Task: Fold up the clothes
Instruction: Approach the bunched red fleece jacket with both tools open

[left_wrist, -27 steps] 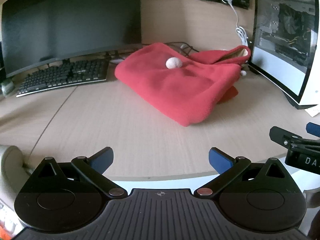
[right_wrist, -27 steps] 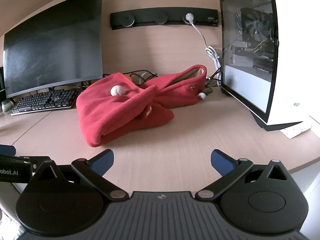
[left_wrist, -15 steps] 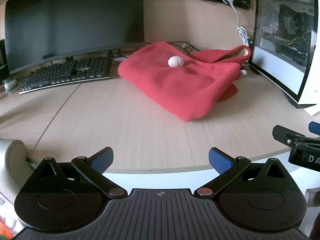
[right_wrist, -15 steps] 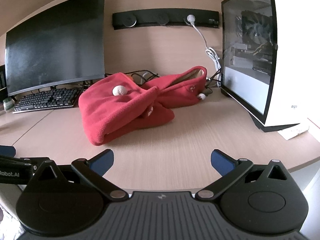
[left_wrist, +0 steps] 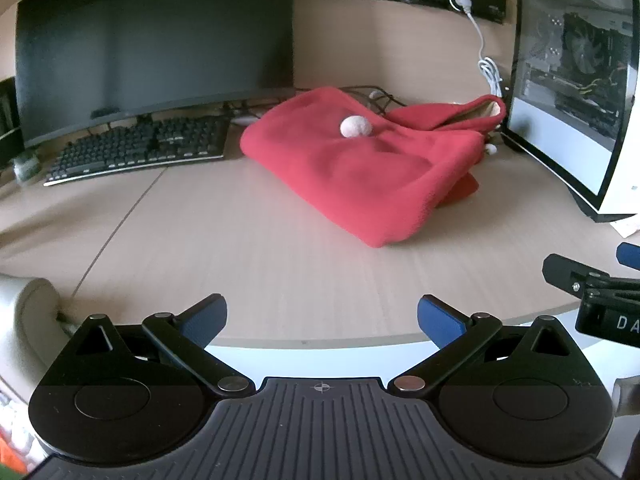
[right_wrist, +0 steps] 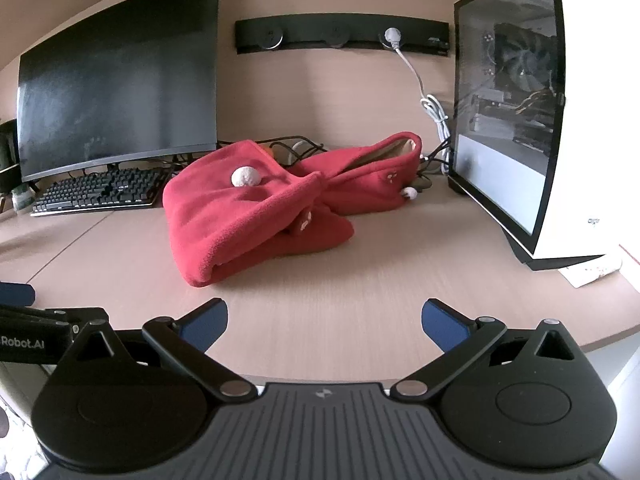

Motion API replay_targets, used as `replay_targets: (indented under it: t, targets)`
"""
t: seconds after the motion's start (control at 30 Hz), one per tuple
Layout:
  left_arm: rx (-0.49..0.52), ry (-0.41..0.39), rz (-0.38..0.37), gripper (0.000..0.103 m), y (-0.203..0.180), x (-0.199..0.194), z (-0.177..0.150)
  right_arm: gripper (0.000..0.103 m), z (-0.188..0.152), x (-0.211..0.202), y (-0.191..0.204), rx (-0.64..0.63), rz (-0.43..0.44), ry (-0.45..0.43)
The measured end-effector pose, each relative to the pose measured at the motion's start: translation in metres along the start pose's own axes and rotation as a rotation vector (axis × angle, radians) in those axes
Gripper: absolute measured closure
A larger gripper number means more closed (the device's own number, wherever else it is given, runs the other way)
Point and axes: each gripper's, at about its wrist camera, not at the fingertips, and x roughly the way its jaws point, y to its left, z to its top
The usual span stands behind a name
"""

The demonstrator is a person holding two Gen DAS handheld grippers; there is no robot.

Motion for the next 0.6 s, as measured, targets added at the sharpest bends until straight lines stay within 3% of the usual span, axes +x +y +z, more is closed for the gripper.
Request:
replay_targets:
  t: [0.6]
  targets:
    - [0.001,0.033,0.010,0.000,0.0020,0.0050,-0.0049,0.000,-0.0041,0.0056,0.0042,0.006,-0.001,0.042]
